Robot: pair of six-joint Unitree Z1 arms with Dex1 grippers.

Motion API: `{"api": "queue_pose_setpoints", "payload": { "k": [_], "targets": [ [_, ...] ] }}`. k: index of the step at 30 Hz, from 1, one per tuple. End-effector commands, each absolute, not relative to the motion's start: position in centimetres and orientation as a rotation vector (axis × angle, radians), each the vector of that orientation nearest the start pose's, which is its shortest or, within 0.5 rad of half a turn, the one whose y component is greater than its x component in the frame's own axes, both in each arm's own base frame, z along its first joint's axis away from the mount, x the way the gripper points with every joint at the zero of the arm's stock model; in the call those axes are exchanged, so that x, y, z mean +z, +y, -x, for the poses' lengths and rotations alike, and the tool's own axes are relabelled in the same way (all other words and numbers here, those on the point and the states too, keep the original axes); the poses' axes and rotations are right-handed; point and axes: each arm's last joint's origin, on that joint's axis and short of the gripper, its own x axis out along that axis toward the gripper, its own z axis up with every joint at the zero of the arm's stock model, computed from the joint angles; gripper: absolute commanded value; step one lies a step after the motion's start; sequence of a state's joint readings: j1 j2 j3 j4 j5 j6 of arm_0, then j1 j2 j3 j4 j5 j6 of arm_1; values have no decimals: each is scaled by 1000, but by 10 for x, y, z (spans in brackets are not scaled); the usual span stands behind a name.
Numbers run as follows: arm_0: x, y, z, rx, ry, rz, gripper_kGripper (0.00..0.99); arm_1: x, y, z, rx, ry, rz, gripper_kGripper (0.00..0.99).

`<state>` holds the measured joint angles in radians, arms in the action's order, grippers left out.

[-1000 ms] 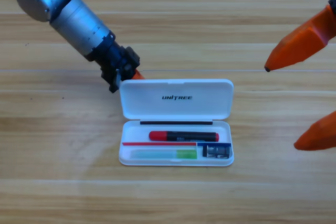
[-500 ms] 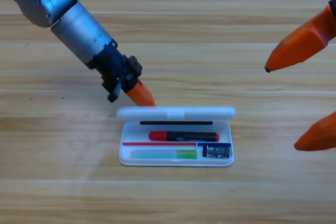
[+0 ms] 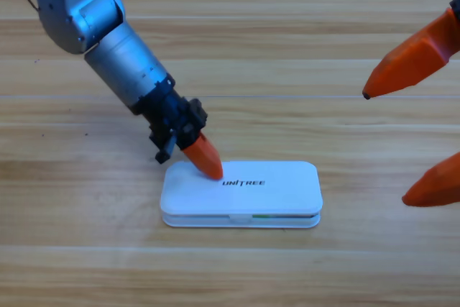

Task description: Clean up eraser and pencils

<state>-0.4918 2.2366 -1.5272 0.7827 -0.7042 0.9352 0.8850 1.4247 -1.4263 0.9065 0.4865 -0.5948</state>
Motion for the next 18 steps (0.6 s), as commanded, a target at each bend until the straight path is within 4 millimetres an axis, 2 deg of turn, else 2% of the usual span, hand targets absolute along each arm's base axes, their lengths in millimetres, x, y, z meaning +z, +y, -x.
{"api": "queue_pose_setpoints", "payload": {
  "k": [1, 18],
  "targets": [
    [164, -241, -343, -1624, 990, -504, 0, 408, 198, -137, 1532, 586, 628, 927],
    [135, -237, -328, -1632, 1015, -510, 0, 406, 203, -140, 1537, 599, 625, 927]
  ]
}}
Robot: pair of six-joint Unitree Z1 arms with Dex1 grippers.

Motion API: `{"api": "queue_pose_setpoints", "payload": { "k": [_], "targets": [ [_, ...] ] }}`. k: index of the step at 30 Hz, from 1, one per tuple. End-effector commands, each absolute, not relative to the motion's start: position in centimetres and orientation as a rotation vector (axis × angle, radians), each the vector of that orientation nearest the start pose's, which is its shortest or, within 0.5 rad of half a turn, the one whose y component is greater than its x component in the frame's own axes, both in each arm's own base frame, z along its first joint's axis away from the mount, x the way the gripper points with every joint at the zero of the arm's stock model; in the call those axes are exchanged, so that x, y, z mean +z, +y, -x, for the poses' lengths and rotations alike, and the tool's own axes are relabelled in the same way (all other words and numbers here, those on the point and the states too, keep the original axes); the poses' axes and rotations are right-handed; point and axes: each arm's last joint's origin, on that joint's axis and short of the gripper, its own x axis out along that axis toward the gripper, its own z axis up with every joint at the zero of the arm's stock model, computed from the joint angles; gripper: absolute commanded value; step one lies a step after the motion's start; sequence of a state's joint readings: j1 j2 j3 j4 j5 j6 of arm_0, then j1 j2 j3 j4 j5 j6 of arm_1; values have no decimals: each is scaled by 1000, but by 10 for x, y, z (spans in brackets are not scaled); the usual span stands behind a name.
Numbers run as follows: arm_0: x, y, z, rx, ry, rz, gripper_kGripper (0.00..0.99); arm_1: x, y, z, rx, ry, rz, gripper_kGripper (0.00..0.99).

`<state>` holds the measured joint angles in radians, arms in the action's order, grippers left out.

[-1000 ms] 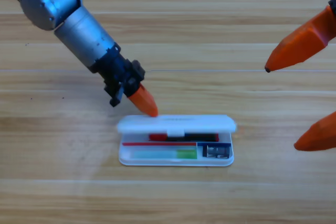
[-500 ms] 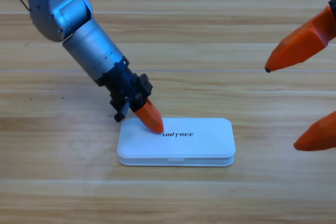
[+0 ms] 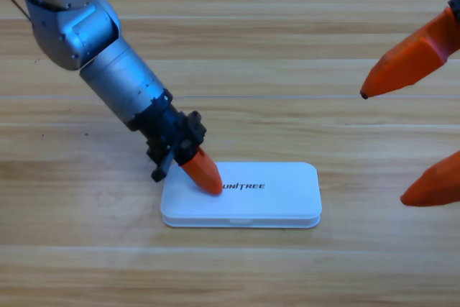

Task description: Clean up eraser and pencils

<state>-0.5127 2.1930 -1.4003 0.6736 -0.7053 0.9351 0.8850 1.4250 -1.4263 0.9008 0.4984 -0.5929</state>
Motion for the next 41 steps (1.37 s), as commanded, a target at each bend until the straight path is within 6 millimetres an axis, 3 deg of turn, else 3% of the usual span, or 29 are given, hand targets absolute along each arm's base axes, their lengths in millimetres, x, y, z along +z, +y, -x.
{"api": "queue_pose_setpoints", "payload": {
  "k": [1, 5, 7, 10, 11, 12, 13, 16, 19, 22, 25, 29, 41],
  "targets": [
    [135, -236, -328, -1631, 1016, -509, 0, 406, 203, -140, 1537, 599, 625, 927],
    [160, -236, -327, -1617, 1007, -505, 0, 406, 203, -140, 1536, 600, 624, 927],
    [192, -234, -326, -1606, 989, -516, 0, 405, 204, -141, 1538, 601, 625, 927],
    [258, -224, -312, -1577, 920, -549, 0, 405, 204, -141, 1537, 604, 624, 927],
    [283, -219, -304, -1560, 880, -566, 221, 405, 204, -141, 1537, 604, 624, 927],
    [310, -213, -295, -1543, 829, -588, 612, 405, 204, -141, 1537, 602, 624, 927],
    [333, -206, -284, -1526, 784, -599, 844, 405, 204, -141, 1537, 604, 624, 927],
    [393, -184, -248, -1467, 631, -627, 980, 405, 204, -141, 1538, 605, 623, 927],
    [429, -160, -211, -1397, 549, -615, 990, 405, 205, -141, 1538, 607, 623, 927],
    [437, -145, -176, -1396, 511, -620, 990, 405, 205, -141, 1538, 607, 623, 927],
    [432, -141, -159, -1413, 499, -633, 990, 405, 205, -141, 1538, 607, 623, 927],
    [419, -144, -159, -1423, 499, -637, 990, 405, 205, -141, 1538, 607, 623, 927],
    [417, -148, -164, -1404, 511, -605, 990, 404, 205, -141, 1539, 608, 624, 927]
  ]
}}
